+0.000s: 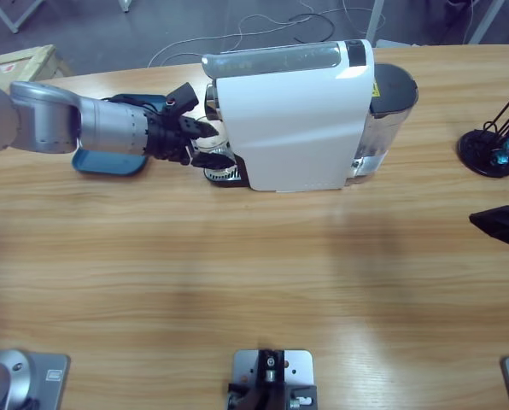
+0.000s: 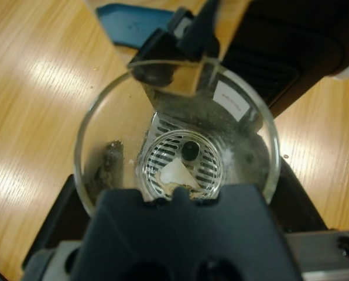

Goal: Pour coffee

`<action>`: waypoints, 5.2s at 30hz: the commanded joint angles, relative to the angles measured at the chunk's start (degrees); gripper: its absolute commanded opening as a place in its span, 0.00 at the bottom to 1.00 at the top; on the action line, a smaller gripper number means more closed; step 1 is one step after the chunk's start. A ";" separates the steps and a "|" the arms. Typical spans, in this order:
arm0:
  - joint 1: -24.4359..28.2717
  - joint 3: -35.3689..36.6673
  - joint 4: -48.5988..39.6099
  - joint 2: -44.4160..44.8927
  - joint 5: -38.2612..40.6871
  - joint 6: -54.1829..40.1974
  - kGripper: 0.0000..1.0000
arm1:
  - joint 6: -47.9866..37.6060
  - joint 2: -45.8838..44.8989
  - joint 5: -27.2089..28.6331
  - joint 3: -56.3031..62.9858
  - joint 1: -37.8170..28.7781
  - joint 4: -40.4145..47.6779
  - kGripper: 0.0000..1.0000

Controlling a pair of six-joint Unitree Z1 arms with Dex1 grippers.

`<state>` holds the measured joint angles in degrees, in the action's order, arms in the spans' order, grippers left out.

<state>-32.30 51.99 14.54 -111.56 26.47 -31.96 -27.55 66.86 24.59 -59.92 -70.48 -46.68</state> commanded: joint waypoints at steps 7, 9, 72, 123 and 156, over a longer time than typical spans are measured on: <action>2.03 -1.66 0.31 1.52 0.21 3.40 0.99 | 0.13 2.61 0.40 -0.13 -0.62 0.60 1.00; 2.39 -3.37 0.31 4.79 0.93 3.72 0.99 | 0.13 3.00 0.45 -0.11 -0.62 0.99 1.00; -1.80 -12.26 -27.64 46.61 -12.83 24.76 0.99 | 19.47 57.68 -16.47 -73.41 31.46 -32.25 0.00; -1.80 -13.49 -26.50 48.12 -12.38 24.67 0.99 | 11.77 46.70 -14.49 -66.03 25.81 -30.05 1.00; -3.12 -13.84 -25.97 48.19 -12.06 24.23 0.99 | 5.60 38.61 -14.50 -58.70 24.76 -25.22 1.00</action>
<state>-35.03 40.38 -12.17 -64.08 14.12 -7.69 -19.81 110.92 10.92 -121.87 -44.43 -72.43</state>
